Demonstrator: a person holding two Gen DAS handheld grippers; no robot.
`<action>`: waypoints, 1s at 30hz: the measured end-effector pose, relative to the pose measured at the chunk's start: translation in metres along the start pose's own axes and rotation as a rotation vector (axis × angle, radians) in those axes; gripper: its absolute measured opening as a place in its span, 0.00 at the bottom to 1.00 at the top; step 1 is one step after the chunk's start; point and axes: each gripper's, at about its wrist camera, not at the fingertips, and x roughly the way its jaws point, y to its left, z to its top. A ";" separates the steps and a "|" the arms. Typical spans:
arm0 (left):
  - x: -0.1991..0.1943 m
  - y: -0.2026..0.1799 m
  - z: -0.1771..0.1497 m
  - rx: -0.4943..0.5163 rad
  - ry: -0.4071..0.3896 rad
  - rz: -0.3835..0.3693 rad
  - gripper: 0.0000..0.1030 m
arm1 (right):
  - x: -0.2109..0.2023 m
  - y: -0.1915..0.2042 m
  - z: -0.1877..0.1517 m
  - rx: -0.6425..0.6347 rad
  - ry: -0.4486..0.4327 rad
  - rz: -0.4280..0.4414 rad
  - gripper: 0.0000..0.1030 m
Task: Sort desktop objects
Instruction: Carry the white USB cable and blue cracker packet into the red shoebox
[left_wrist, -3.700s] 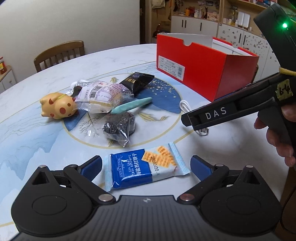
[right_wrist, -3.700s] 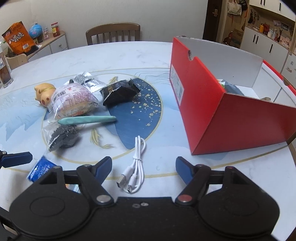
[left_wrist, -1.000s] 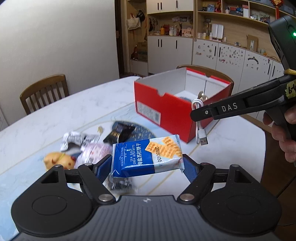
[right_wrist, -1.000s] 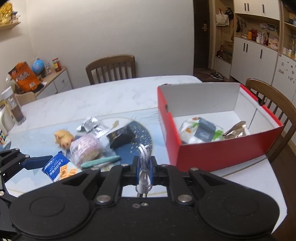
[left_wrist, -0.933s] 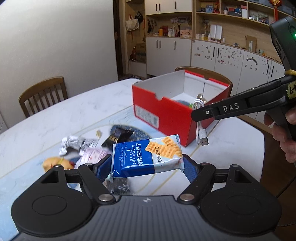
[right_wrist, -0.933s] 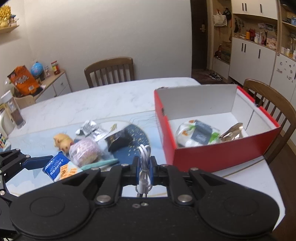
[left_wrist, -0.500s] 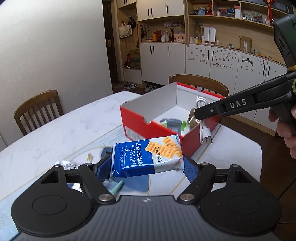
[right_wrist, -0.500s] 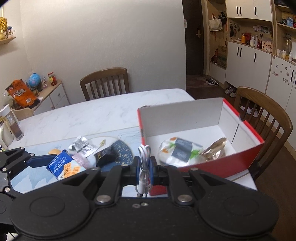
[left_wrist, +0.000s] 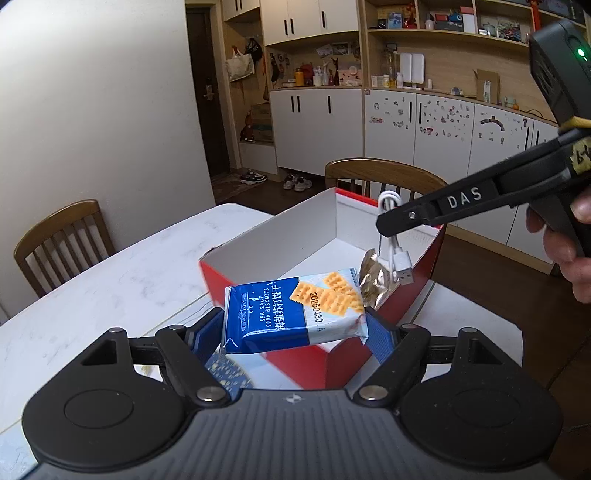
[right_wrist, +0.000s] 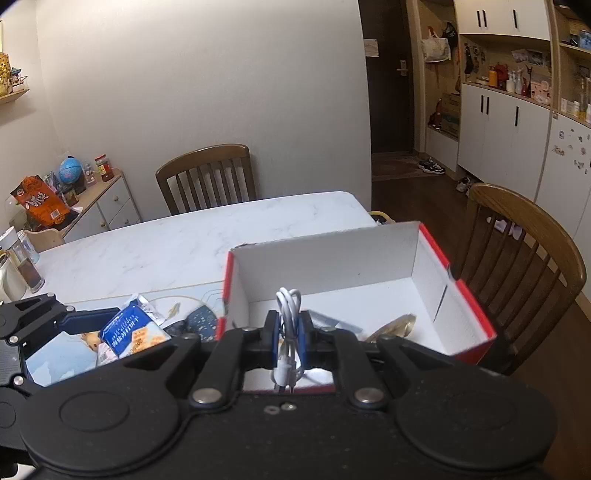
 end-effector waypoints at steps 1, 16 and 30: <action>0.004 -0.003 0.003 0.006 0.006 0.000 0.77 | 0.001 -0.004 0.003 -0.004 0.001 0.005 0.09; 0.063 -0.017 0.030 0.067 0.105 -0.009 0.77 | 0.026 -0.057 0.031 -0.007 0.047 0.038 0.09; 0.127 -0.020 0.053 0.042 0.300 -0.064 0.77 | 0.076 -0.083 0.048 -0.011 0.119 0.045 0.09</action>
